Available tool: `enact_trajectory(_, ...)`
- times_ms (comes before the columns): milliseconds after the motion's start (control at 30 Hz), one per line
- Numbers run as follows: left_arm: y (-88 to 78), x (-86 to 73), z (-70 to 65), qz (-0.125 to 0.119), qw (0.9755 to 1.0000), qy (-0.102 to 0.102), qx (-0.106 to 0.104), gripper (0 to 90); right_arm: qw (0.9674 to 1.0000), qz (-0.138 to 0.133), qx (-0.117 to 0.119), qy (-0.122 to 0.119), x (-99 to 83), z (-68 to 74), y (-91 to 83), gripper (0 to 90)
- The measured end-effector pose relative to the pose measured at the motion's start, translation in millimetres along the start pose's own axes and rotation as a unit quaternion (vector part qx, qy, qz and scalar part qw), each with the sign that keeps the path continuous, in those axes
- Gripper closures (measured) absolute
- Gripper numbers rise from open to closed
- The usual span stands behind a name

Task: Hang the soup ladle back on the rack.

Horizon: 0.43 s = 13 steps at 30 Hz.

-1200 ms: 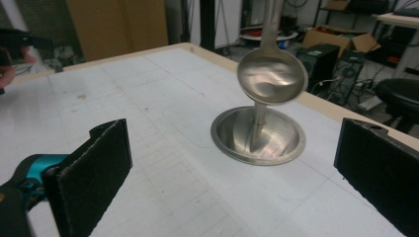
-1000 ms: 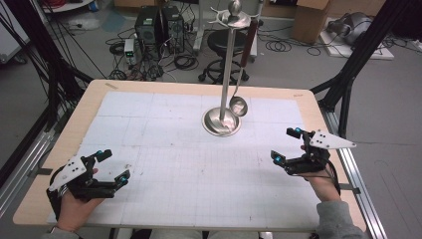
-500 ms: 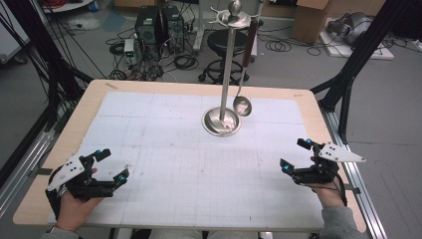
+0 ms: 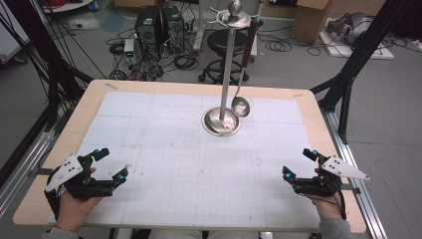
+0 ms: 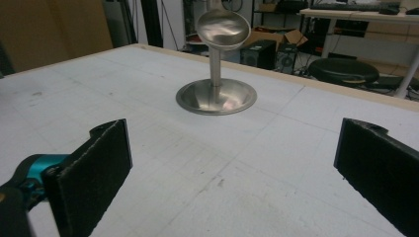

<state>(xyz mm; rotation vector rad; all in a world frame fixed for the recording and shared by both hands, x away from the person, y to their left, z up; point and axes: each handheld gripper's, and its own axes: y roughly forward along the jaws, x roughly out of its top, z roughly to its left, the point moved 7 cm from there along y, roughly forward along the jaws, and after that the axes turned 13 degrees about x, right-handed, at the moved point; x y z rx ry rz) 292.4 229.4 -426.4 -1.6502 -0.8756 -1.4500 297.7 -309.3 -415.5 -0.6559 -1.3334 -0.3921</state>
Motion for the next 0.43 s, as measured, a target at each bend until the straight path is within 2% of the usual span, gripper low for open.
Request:
enact_trajectory(200,1.3,-1.6,-0.9,0.005,1.0,0.002,0.0,1.8,0.9992,-0.004,0.04,-0.006,-1.7,12.0,-2.9,0.2)
enact_trajectory(300,1.5,-2.8,-1.5,0.008,1.0,0.005,0.001,1.8,0.999,0.001,0.044,-0.006,-2.9,12.1,-1.0,0.2)
enact_trajectory(433,2.4,-3.8,-1.0,0.01,0.9999,0.006,0.003,1.8,0.9985,-0.007,0.054,-0.006,-1.6,11.1,1.8,0.1)
